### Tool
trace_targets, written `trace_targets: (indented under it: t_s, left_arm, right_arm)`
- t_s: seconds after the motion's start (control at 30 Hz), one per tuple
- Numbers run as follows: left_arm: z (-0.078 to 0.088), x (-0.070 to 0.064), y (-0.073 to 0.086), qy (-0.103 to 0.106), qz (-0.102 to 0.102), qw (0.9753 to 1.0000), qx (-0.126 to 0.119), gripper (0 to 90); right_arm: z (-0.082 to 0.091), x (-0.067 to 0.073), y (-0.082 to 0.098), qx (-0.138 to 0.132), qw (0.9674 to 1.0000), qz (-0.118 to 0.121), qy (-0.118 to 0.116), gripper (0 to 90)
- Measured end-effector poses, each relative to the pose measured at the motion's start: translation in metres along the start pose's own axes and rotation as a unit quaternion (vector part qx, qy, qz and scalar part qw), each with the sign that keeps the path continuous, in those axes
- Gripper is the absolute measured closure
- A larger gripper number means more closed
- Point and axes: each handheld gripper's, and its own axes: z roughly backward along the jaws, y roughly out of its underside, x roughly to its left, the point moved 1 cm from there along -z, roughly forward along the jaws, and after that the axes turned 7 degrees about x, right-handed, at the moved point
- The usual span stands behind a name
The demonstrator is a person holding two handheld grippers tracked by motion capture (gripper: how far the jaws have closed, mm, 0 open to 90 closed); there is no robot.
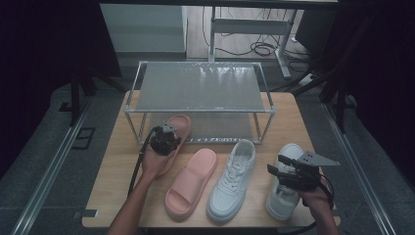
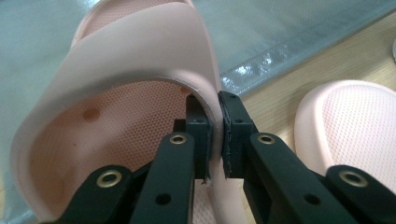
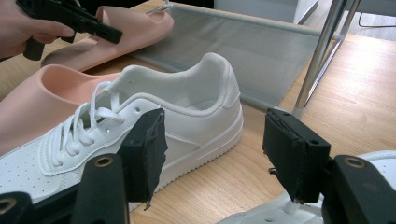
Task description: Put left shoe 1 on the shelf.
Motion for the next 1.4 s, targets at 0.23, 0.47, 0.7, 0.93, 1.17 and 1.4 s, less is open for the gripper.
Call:
trace_targets:
  t_s: [0.23,0.47,0.7,0.93,1.17,1.4]
  left_arm:
    - [-0.009,-0.002,-0.009,-0.016,0.000,0.9999,-0.006,83.5]
    - [-0.019,-0.001,-0.018,-0.021,-0.004,0.9998,0.000,83.5]
    - [-0.027,0.000,-0.025,-0.031,-0.006,0.9995,-0.002,83.4]
    - [-0.031,0.000,-0.027,-0.038,-0.004,0.9993,0.000,81.9]
    - [-0.021,-0.002,-0.025,-0.032,0.006,0.9994,0.008,62.0]
    - [0.003,-0.005,-0.007,-0.026,0.008,0.9996,0.005,53.8]
  right_arm:
    - [0.000,-0.001,0.000,0.001,1.0000,0.000,0.000,39.6]
    - [-0.001,0.000,0.001,0.002,1.0000,0.000,0.000,39.6]
    - [-0.002,-0.001,0.001,0.003,1.0000,-0.001,0.000,39.6]
    - [-0.001,-0.001,0.001,0.002,1.0000,-0.001,0.000,39.6]
    - [0.000,-0.001,0.001,0.002,1.0000,0.000,0.000,39.6]
    - [0.002,0.000,0.000,-0.001,1.0000,0.001,0.001,39.7]
